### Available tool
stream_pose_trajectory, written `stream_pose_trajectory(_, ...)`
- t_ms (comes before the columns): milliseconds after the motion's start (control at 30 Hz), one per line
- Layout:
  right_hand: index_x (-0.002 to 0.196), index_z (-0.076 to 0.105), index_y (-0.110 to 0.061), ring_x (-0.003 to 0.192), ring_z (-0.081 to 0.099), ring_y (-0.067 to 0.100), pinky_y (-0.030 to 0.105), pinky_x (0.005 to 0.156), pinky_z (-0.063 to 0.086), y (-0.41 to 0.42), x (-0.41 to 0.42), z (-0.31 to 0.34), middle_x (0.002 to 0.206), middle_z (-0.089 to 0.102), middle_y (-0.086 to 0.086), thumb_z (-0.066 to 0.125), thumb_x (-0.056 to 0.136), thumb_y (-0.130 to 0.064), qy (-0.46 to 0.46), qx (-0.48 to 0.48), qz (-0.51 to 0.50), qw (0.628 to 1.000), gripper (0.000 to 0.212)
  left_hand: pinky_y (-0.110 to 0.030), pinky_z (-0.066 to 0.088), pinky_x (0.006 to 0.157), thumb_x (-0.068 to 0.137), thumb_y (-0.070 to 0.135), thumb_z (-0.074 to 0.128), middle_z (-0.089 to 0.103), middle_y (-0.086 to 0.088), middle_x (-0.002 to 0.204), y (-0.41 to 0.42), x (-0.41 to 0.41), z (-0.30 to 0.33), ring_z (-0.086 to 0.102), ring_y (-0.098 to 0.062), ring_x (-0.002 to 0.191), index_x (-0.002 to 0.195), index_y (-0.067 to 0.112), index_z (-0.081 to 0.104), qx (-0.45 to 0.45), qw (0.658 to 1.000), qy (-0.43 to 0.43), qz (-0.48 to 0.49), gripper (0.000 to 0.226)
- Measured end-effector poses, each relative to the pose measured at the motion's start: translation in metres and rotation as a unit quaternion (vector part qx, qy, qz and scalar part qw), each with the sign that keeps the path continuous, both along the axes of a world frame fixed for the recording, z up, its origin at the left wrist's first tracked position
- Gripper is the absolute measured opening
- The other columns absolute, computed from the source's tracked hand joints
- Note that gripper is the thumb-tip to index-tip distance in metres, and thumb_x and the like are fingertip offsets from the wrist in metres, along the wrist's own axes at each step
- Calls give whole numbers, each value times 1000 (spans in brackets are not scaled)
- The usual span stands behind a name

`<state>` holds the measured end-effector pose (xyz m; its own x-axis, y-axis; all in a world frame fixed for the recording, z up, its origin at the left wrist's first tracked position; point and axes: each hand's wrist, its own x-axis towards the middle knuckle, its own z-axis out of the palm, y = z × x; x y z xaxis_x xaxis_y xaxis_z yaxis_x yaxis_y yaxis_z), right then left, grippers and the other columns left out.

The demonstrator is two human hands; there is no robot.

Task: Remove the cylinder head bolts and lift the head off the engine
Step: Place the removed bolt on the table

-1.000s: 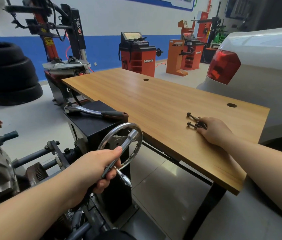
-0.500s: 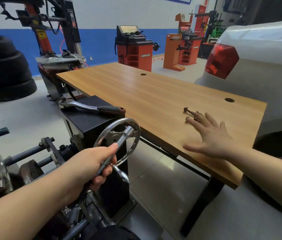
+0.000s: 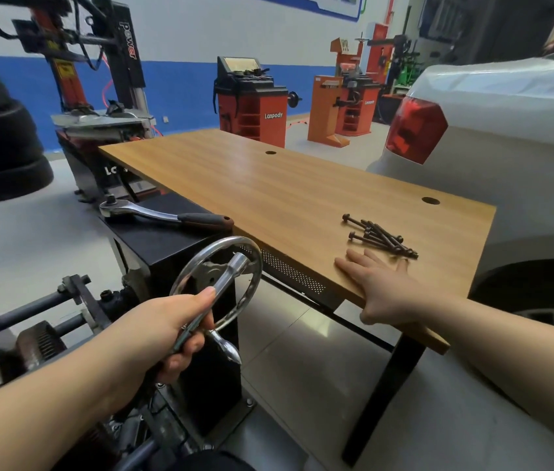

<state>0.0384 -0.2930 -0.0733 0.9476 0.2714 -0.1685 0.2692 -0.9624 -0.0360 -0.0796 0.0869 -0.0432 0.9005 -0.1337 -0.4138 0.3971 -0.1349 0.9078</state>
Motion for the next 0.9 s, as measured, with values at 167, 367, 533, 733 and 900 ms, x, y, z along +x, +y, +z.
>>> stream_pose_trajectory(167, 164, -2, -44, 161, -5, 26, 81, 117, 5, -1, 6, 3, 175, -5, -9, 77, 73, -35, 10, -4, 0, 1000, 121, -23, 29, 46, 64, 82, 74, 50, -5, 61, -1, -2, 3, 37, -18, 39, 74, 24, 72, 3, 1000, 1, 0, 59)
stream_pose_trajectory(367, 161, 0, -50, 161, -3, 23, 75, 119, 5, -8, 13, 1, 174, -3, -15, 75, 71, -50, 16, 2, 8, 1000, 118, -23, 29, 45, 79, 74, 67, 51, -4, 63, -6, -5, 6, 38, -17, 41, 73, 25, 73, 6, 1000, -1, -7, 50)
stream_pose_trajectory(533, 137, 59, -42, 147, 34, 24, 55, 114, 30, -33, 23, 0, 155, 50, -5, 42, 90, -74, -294, 143, -21, 945, 60, -22, 28, 46, 76, 75, 68, 50, -4, 62, -8, -5, 5, 36, -17, 40, 73, 25, 73, 6, 1000, -5, -1, 50)
stream_pose_trajectory(733, 156, 39, -36, 146, 37, 34, 56, 113, 38, -74, 76, 0, 162, 41, 5, 55, 86, -77, -155, 74, -227, 959, 82, -22, 28, 46, 73, 75, 68, 49, -5, 62, -7, -5, 7, 36, -17, 40, 73, 24, 72, 16, 1000, -11, 0, 51)
stream_pose_trajectory(900, 157, 36, -38, 140, 47, 30, 53, 107, 44, -80, 91, -6, 158, 48, 0, 49, 93, -73, -121, 99, -207, 966, 74, -22, 27, 48, 77, 74, 67, 50, -5, 63, -2, -6, 11, 36, -17, 42, 75, 24, 72, 10, 1000, -10, 1, 50)
